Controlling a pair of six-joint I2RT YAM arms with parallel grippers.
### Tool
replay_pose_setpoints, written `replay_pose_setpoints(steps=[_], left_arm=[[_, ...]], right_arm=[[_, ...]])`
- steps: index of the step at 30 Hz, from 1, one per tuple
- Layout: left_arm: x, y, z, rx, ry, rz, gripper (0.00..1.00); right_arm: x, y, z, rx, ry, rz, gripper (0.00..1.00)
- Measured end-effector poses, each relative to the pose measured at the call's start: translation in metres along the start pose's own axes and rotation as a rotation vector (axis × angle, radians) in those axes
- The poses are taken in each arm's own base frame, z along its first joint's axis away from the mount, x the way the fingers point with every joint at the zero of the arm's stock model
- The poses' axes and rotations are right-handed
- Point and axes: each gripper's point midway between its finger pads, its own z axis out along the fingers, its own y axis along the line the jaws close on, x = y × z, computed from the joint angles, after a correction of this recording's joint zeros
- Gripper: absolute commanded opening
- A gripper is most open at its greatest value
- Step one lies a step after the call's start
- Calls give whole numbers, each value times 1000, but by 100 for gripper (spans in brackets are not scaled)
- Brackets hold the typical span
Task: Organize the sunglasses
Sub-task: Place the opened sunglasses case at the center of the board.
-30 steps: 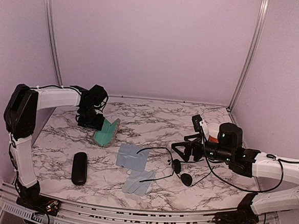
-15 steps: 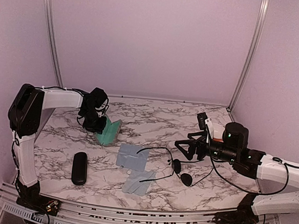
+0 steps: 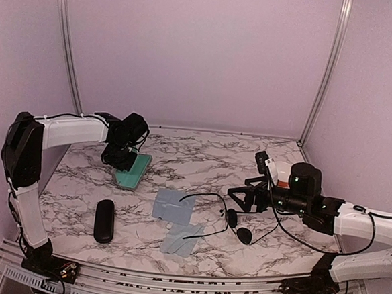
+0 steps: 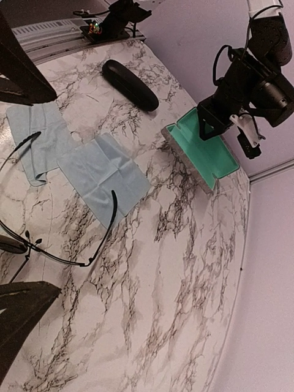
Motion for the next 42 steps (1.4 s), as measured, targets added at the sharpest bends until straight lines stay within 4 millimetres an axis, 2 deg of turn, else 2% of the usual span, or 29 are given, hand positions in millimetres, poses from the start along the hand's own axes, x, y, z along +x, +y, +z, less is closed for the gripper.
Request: replay_pose_setpoints(steps=[4,8,12,20,24,29,33,35,38,42], left_arm=[[12,-7,-2,-62,6,95,25],[20,-10,2,-89,26,151,28],[22,-10,4,-108,29,171,30],[21,-22,-3,-88,16,182,47],[8,-30,-20,-21,-21,159,53],[-21,-31,-67,95,-136,74,53],[-31,-35,-95,174,-192,25,52],[-30,-46,-101,225,-197,13,49],[-27,-74,-105,318,-189,4,47],[-22,-119,-94,421,-151,3,44]], right_arm=[[3,-1,0,1,6,2,97],[3,-1,1,0,5,2,97],[3,-1,1,-1,4,1,97],[4,0,2,-7,11,2,97],[8,-2,7,-1,37,11,95],[3,-8,22,44,85,20,94],[1,-14,35,111,142,1,93],[1,-19,41,146,176,-11,93],[1,-30,49,215,228,-35,93],[5,-43,49,292,270,-62,93]])
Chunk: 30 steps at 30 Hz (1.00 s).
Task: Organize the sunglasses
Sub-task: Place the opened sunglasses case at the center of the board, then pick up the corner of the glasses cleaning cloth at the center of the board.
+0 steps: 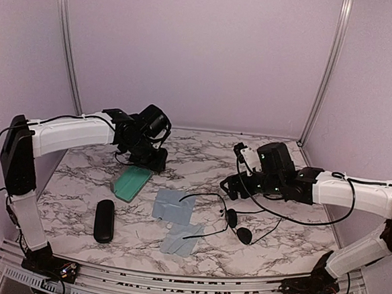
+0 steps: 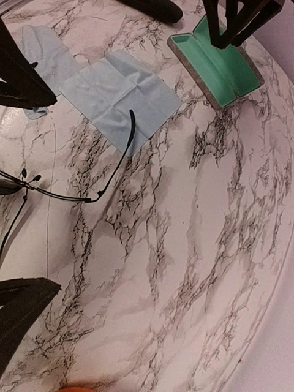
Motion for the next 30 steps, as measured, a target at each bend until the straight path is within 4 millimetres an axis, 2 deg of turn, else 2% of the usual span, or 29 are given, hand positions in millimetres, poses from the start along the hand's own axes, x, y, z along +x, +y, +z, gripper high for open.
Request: replay_pose_setpoints(steps=[4,9,15,24,30], left_arm=[[19,-16,41,22,82,-15,39],[42,-13,80,-11,170,-25,37],[49,-7,95,-42,195,-31,32],[51,3,123,-54,208,-68,29],[46,3,126,-39,192,-83,20]], right_arm=[[9,-7,0,38,32,-8,93],[26,-11,-3,48,56,1,93],[56,-16,-5,53,103,22,93],[54,-8,-4,18,94,49,92],[57,-6,-2,10,102,47,92]])
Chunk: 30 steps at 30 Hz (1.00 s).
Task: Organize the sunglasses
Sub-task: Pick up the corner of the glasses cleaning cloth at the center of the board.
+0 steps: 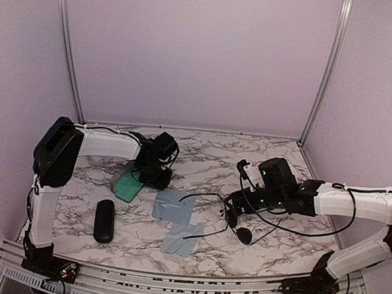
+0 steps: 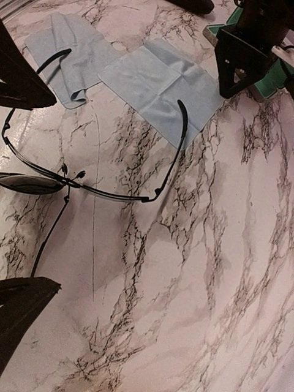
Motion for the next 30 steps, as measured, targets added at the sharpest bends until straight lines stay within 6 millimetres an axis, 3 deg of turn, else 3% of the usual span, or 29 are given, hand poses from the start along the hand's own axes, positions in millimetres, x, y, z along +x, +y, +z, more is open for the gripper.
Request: replay_pose_setpoints(steps=[8,12,15,24,30], left_arm=[[-1,-7,2,49,-28,-12,16],[1,-7,2,66,-46,-21,0],[4,-7,1,79,-54,-27,0],[25,-4,-11,113,-57,-38,0],[19,-1,-48,125,-133,-57,0]], right_arm=[[1,0,2,1,6,-1,92],[2,1,2,-4,7,-3,92],[2,7,2,-22,7,-13,92],[9,60,12,-157,36,-62,91],[36,85,31,-200,120,-56,88]])
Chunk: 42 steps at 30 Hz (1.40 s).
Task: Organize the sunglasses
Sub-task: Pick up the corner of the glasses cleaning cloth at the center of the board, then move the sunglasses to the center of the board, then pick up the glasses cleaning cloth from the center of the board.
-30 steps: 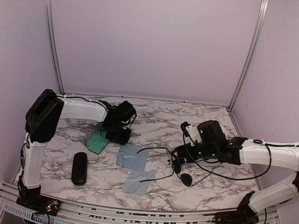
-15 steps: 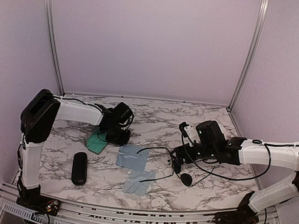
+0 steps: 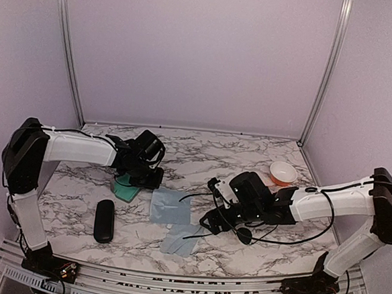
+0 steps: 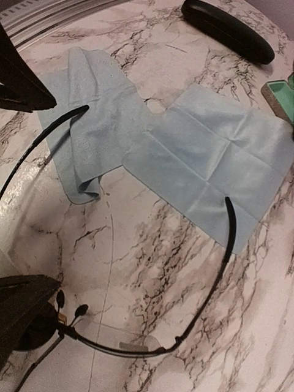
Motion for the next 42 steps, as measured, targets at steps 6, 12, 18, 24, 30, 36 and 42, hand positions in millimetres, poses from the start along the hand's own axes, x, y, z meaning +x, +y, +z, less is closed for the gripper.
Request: replay_pose_setpoints(steps=[6,12,18,24,30,36,42], left_arm=[[-15,-5,-24,21,-64,-6,0],[-3,2,-17,5,-35,-4,0],[1,3,-15,4,-24,-2,0],[5,4,-13,1,-14,4,0],[8,5,-11,0,-6,23,0],[2,-4,-12,31,0,45,0],[-20,-18,-19,58,-26,50,0]], right_arm=[[26,0,22,38,84,26,86],[36,-23,26,160,103,44,86],[44,-49,22,267,122,51,86],[53,-94,1,379,126,118,86],[62,-108,-14,430,161,109,86],[54,-80,-16,268,162,68,86],[4,-32,-30,38,21,35,86]])
